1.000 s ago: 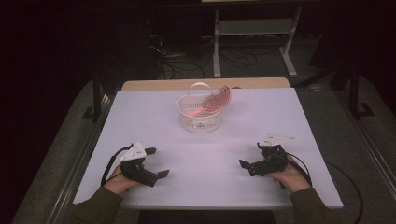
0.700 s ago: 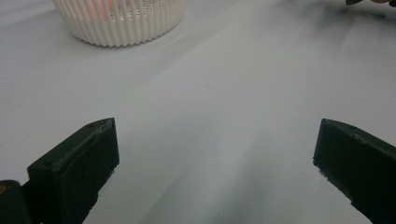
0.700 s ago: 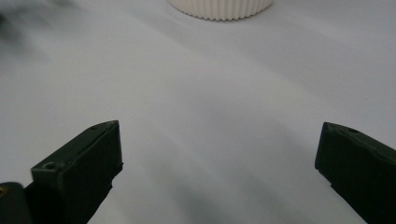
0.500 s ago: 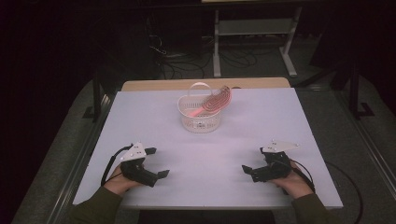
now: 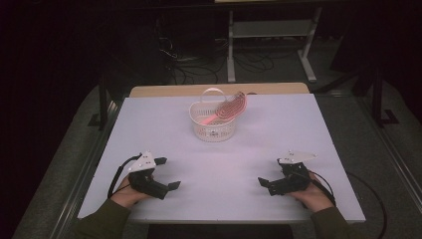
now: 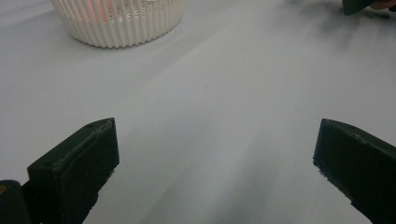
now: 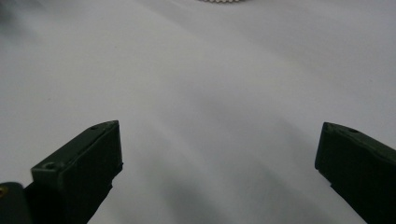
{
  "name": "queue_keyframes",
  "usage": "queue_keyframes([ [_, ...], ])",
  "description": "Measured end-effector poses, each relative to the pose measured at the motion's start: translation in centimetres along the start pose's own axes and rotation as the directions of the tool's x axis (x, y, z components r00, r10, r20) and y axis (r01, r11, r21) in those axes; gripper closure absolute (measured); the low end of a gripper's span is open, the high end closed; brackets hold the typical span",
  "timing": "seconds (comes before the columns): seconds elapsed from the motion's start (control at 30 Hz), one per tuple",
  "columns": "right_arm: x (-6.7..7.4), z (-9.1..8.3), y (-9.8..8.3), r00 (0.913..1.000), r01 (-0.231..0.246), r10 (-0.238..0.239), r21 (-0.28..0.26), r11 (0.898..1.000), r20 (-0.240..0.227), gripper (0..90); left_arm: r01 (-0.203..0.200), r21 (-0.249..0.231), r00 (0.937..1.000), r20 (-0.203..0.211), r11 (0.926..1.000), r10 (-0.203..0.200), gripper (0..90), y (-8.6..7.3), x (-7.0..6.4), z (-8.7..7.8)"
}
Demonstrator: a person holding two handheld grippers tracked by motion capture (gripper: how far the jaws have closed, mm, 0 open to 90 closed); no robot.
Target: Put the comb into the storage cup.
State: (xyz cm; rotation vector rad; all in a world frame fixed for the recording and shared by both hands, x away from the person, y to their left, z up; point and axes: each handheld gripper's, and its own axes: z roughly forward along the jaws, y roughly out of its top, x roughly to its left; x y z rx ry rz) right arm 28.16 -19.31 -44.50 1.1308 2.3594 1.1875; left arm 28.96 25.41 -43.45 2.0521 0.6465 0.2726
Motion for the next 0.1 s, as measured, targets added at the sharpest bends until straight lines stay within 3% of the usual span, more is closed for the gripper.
queue_keyframes([
  [0.1, 0.02, 0.03, -0.01, 1.0, 0.002, -0.002, 0.001, 1.0, -0.002, 0.3, -0.001, 0.003, 1.0, -0.001, 1.0, 0.001, 0.2, 0.0, 0.03, 0.03],
])
